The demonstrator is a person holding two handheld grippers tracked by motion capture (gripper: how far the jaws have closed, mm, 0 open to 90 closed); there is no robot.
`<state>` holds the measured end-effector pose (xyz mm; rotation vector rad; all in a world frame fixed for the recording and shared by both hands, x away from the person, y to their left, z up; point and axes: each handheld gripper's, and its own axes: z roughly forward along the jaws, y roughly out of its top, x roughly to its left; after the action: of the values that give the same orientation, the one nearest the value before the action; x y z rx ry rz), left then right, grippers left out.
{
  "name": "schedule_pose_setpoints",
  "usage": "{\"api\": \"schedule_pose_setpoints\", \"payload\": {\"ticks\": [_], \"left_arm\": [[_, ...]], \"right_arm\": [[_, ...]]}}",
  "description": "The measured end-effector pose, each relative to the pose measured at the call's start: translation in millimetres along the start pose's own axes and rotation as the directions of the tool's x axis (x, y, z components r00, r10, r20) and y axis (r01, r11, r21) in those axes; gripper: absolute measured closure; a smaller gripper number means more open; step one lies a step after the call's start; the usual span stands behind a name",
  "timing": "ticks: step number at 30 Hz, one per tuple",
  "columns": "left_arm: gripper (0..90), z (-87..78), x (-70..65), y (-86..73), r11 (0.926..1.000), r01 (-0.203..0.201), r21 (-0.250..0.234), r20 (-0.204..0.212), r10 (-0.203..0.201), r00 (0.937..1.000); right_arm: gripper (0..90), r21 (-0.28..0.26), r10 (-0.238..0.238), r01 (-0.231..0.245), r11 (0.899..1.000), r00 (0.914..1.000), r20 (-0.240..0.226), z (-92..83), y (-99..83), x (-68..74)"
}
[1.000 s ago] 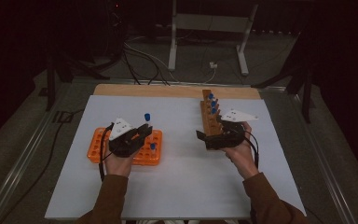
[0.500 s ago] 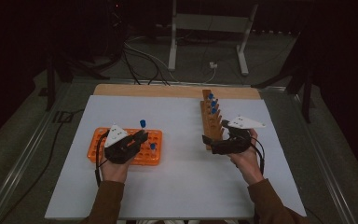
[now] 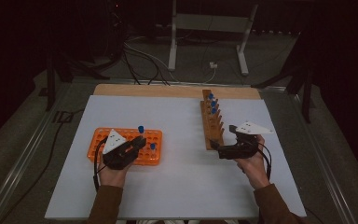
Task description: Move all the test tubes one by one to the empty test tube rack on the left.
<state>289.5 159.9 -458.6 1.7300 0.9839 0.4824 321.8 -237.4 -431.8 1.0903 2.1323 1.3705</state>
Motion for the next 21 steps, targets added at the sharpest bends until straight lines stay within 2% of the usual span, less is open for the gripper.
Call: {"api": "schedule_pose_setpoints", "payload": {"ticks": [11, 21], "left_arm": [[78.3, -2.3, -0.4, -8.5, 1.0000, 0.008, 0.001, -0.002, -0.008, 1.0000], [78.3, 9.9, -7.3, -14.4, 0.9986, -0.024, 0.048, 0.008, 0.023, 0.9997]], "right_arm": [[0.0, -0.004, 0.011, -0.011, 1.000, 0.9999, 0.005, -3.5, -4.9, -0.5], [0.0, -0.007, 0.014, -0.014, 1.000, 0.9999, -0.001, -4.4, -5.9, -1.1]]}}
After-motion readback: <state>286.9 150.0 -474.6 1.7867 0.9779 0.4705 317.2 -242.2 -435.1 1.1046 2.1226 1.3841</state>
